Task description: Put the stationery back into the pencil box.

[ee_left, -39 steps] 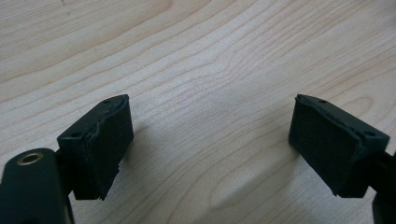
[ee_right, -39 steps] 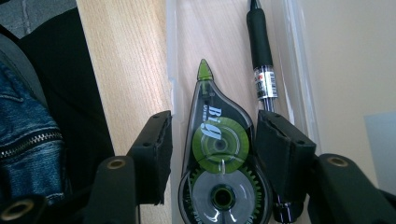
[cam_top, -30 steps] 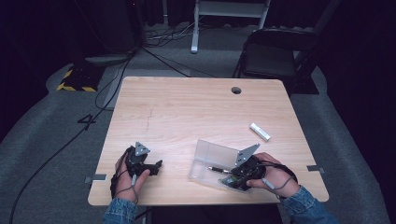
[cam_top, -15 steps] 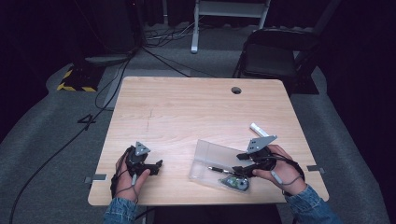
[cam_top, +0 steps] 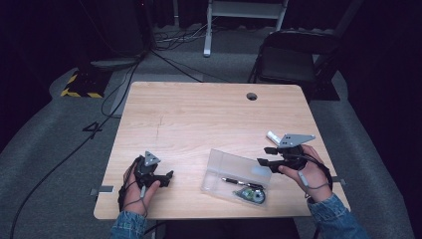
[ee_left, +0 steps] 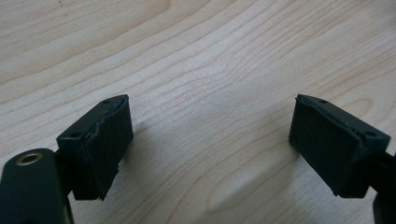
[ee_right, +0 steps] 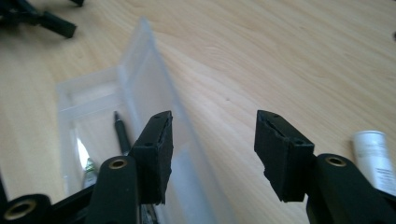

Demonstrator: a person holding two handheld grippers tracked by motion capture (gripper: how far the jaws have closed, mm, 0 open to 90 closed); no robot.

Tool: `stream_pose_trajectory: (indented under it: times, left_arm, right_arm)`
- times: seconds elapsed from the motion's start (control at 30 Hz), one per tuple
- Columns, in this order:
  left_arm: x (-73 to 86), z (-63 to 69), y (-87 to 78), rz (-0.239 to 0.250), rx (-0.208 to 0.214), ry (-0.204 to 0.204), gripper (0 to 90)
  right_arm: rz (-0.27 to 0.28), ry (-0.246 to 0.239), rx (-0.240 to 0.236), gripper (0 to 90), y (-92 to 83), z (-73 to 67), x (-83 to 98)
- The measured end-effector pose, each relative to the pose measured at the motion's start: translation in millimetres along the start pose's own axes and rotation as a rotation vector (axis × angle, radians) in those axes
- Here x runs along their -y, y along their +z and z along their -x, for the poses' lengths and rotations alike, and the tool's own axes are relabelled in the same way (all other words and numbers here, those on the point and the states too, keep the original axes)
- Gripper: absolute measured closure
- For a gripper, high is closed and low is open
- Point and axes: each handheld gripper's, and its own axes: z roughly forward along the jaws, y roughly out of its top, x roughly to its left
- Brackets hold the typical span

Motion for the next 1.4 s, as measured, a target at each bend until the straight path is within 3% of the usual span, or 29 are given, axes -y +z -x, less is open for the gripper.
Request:
stream_pose_trajectory:
  times: [0.43,1.13,1.4]
  left_arm:
    - [0.0,0.0,0.0,0.0,0.0,0.0,14.0]
    - [0.0,-0.1,0.0,0.0,0.0,0.001,14.0]
    - [0.0,0.0,0.0,0.0,0.0,0.0,14.0]
  right_arm:
    - [0.03,0.094,0.128,47.1,3.3,40.7,16.3]
    - [-0.052,0.149,0.296,46.3,24.0,85.5,48.9]
    - [-0.079,0.171,0.312,49.0,29.8,100.0,62.4]
